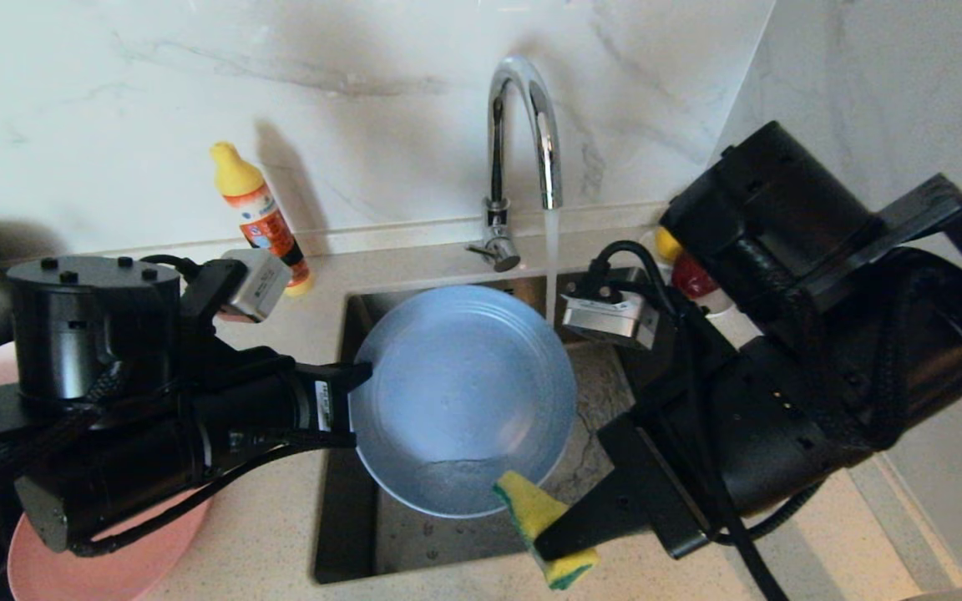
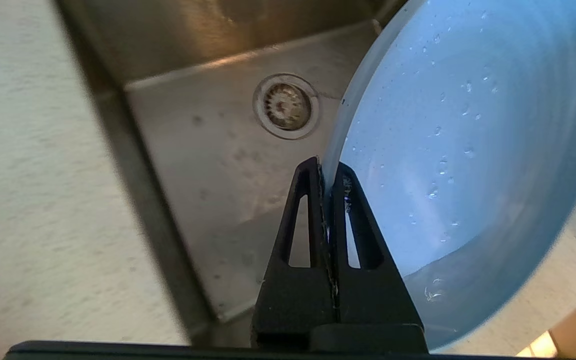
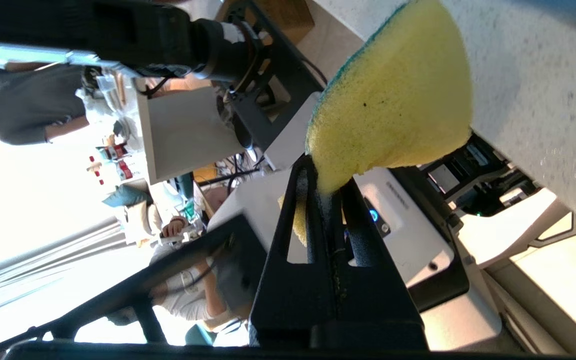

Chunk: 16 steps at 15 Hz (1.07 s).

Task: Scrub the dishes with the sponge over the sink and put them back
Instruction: Wipe the plate

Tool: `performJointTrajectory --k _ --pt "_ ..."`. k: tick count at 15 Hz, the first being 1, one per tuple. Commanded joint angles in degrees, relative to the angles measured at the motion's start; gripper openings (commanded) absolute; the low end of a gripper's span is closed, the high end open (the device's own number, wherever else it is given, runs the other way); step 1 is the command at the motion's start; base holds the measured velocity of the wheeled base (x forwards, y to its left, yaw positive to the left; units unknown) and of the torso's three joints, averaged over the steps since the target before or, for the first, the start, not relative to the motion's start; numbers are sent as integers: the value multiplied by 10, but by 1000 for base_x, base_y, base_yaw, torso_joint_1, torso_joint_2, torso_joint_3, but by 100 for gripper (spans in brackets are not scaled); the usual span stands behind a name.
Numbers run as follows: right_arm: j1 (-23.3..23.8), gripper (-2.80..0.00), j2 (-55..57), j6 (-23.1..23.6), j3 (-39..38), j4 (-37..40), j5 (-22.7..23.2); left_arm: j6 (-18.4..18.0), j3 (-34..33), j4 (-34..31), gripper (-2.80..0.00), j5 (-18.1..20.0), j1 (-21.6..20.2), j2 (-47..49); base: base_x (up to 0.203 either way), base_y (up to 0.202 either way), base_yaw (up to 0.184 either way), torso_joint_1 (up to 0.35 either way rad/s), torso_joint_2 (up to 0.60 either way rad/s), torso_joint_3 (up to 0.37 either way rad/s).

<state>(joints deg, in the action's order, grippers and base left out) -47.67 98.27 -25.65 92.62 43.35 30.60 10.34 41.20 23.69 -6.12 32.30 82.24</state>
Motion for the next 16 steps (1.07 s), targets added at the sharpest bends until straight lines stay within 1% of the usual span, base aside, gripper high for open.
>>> performJointTrajectory --k 1,3,4,5,7,9,11,13,14,16 --pt "-3 -280 47 -1 23 2 1 0 3 9 -280 -1 17 15 0 0 0 0 0 0" --pt "-4 -280 66 -1 42 2 -2 -1 -2 27 -280 -1 34 23 0 0 0 0 0 0" --pt "-6 -280 76 -1 49 4 -10 0 -4 28 -280 -1 38 26 0 0 0 0 0 0" --pt "-10 -280 83 -1 52 4 -17 0 -6 28 -280 -1 39 27 0 0 0 0 0 0" --pt "-13 -280 88 -1 55 2 -19 0 -7 31 -280 0 40 27 0 0 0 0 0 0" --pt "-19 -280 111 -2 84 4 -24 0 -7 36 -280 0 45 32 0 0 0 0 0 0" --pt "-23 -280 127 -21 119 8 -33 0 -10 36 -280 0 44 30 0 0 0 0 0 0" --pt "-38 -280 129 -26 120 9 -35 0 -19 42 -280 -1 44 30 0 0 0 0 0 0" --pt "-45 -280 128 -27 118 9 -37 1 -24 55 -280 -1 44 31 0 0 0 0 0 0" --pt "-46 -280 135 -27 120 9 -41 1 -33 75 -280 0 45 29 0 0 0 0 0 0"
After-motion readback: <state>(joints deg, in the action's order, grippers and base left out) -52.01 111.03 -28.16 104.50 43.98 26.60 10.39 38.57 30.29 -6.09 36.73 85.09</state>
